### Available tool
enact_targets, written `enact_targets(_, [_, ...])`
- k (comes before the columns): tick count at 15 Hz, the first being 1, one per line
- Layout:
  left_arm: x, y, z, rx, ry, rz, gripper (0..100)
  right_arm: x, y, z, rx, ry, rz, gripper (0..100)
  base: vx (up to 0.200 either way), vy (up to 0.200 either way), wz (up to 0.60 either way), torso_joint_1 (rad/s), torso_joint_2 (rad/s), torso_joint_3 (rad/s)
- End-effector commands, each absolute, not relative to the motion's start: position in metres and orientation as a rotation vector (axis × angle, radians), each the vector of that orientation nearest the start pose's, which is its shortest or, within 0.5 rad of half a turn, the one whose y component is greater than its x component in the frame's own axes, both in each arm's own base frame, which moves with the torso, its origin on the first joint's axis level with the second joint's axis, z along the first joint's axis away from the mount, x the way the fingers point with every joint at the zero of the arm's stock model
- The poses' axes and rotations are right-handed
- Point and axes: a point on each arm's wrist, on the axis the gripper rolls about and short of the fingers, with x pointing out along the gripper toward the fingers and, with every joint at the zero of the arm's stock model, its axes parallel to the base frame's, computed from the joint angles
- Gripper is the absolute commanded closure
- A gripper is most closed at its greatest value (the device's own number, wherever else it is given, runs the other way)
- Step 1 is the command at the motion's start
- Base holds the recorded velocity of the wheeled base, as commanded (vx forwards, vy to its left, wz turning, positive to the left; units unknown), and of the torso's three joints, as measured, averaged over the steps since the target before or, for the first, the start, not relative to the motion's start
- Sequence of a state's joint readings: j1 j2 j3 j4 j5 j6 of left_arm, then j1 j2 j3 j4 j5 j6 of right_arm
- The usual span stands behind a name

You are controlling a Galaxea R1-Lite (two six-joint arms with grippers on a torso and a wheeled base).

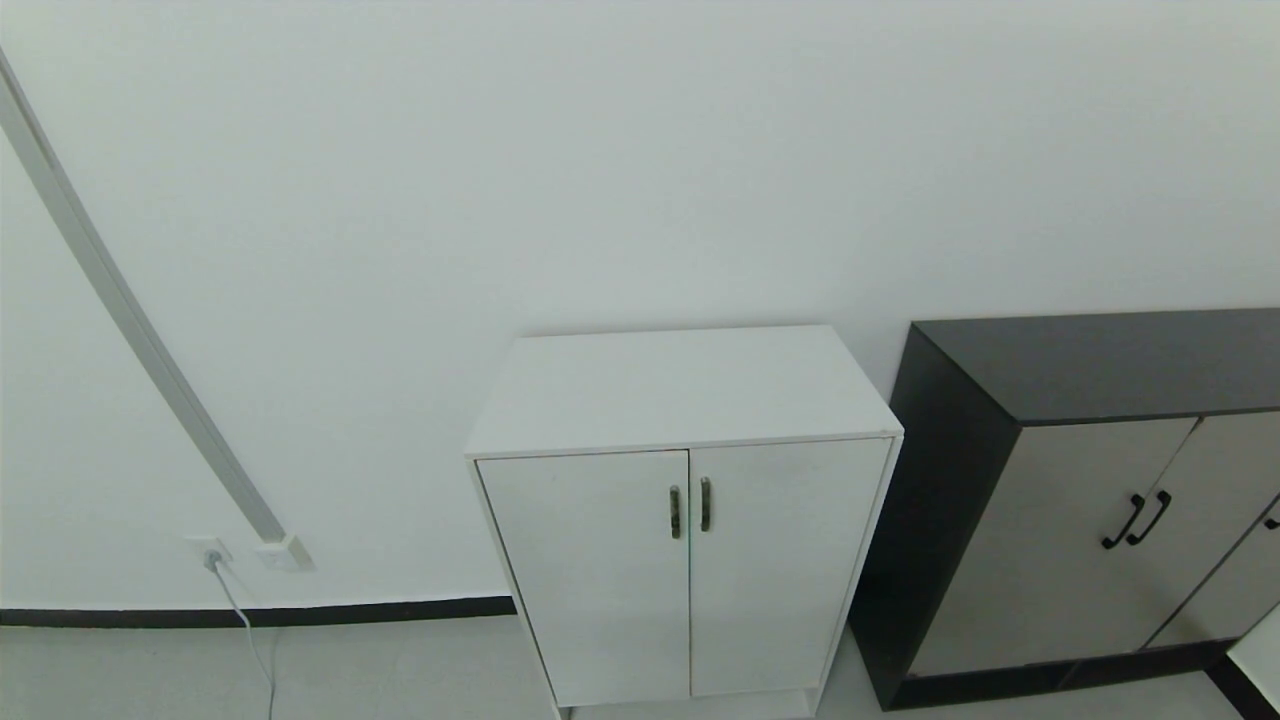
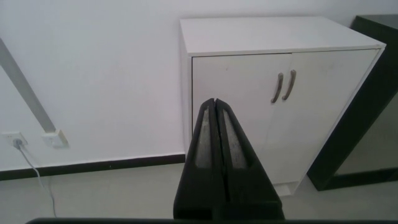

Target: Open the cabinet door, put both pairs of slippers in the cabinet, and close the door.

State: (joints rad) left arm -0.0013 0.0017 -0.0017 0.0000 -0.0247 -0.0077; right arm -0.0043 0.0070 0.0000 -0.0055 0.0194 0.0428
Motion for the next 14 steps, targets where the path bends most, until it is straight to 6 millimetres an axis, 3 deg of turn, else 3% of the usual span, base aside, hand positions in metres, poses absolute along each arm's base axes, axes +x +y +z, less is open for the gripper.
enact_targets(1, [-0.0227,-0.0005,0.076,-0.008,0.002,-0.026,100,-0.0227,0.0002,0.0761,0.043,-0.005,0.002,100,0.0,0.0,0.0,0.0,0.0,0.0])
enact_targets(14, [-0.0227,-0.0005,0.076,-0.008,0.002,-0.026,100,-0.0227,-0.0006,0.0763,0.049,-0.007,-0.038,100,0.0,0.0,0.0,0.0,0.0,0.0])
